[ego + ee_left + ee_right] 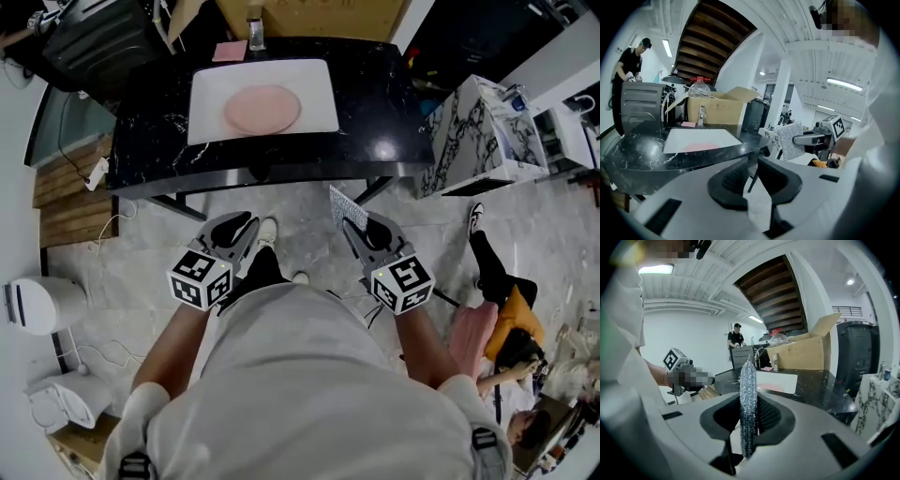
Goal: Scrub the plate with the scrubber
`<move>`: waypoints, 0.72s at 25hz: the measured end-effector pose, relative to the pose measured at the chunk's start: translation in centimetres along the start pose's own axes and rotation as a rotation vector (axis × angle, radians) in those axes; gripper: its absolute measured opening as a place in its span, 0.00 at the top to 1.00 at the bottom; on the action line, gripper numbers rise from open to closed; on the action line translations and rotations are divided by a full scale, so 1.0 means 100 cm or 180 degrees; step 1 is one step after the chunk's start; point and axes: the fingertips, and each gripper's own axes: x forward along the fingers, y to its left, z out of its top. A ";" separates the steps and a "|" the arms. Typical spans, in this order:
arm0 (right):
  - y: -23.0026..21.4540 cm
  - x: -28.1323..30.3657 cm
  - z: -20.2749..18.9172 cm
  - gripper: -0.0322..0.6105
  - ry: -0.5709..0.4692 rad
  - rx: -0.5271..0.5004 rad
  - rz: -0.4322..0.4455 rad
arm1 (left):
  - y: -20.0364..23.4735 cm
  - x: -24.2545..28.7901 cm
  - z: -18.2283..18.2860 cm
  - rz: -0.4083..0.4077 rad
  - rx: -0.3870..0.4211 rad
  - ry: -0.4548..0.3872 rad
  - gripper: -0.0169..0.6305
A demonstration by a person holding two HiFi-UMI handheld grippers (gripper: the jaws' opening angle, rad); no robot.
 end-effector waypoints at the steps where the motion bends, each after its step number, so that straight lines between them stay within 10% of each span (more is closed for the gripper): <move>1: 0.001 -0.002 0.000 0.83 0.0003 -0.0014 0.0007 | -0.002 0.000 -0.002 0.0006 0.0006 0.0024 0.87; 18: 0.013 -0.015 -0.003 0.83 -0.0001 -0.0094 0.0063 | -0.019 -0.011 -0.005 0.0002 0.0000 -0.0026 0.98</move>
